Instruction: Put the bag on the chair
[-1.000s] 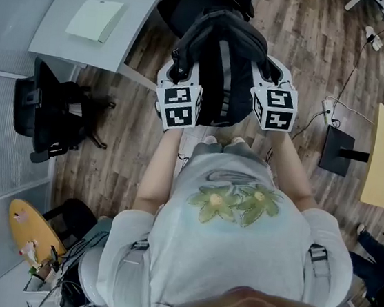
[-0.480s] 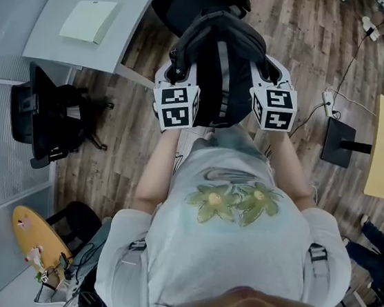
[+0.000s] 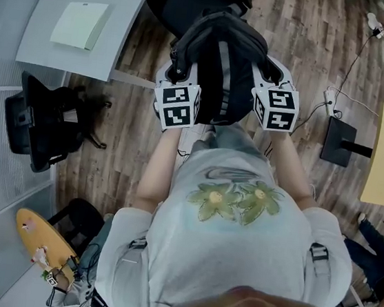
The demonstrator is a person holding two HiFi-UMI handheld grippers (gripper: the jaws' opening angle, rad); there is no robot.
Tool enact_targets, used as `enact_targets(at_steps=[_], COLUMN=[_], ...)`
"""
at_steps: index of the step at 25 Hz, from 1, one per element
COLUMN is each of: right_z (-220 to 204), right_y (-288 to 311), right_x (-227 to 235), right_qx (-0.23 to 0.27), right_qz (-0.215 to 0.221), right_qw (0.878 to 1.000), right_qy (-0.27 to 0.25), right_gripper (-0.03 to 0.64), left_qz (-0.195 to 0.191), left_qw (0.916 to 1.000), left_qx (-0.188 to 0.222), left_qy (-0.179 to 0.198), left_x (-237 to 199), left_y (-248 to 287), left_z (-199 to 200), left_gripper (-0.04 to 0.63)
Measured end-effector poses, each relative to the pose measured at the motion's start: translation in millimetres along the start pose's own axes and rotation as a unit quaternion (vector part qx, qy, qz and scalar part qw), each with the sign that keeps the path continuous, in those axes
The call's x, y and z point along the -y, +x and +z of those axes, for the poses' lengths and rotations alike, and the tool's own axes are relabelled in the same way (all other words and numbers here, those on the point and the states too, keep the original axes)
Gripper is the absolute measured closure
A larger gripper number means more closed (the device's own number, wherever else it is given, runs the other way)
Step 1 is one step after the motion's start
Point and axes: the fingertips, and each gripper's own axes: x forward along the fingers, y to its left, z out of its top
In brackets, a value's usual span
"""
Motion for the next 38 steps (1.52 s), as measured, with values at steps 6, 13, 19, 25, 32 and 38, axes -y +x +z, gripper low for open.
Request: enact_targets(at_steps=[6, 13, 19, 25, 32, 38], right_z=[22, 66, 105, 131, 178, 213], right_y=[44, 86, 115, 134, 128, 140], right_x=[23, 55, 81, 102, 113, 115], right_qx=[0.001, 0.028, 0.051, 0.05, 0.086, 0.121], right_qz=[-0.001, -0.007, -0.007, 0.005, 0.016, 0.016], right_qw=[1.0, 1.0, 0.999, 0.999, 0.996, 0.992], right_qy=[-0.004, -0.003, -0.011, -0.006, -0.007, -0.014], right_gripper=[0.505, 0.505, 0.503, 0.503, 0.5, 0.5], left_qz=[0.003, -0.001, 0.005, 0.006, 0.015, 0.023], left_qw=[1.0, 0.9998, 0.9986, 0.9986, 0.996, 0.9926], left_qx=[-0.003, 0.017, 0.047, 0.052, 0.088, 0.118], left_qy=[-0.001, 0.012, 0.022, -0.001, 0.006, 0.019], left_x=[-12, -22, -26, -26, -23, -37], left_y=[45, 92, 124, 144, 135, 138], left_z=[28, 80, 128, 158, 204, 237], left_gripper=[0.443, 0.443, 0.443, 0.443, 0.443, 0.443])
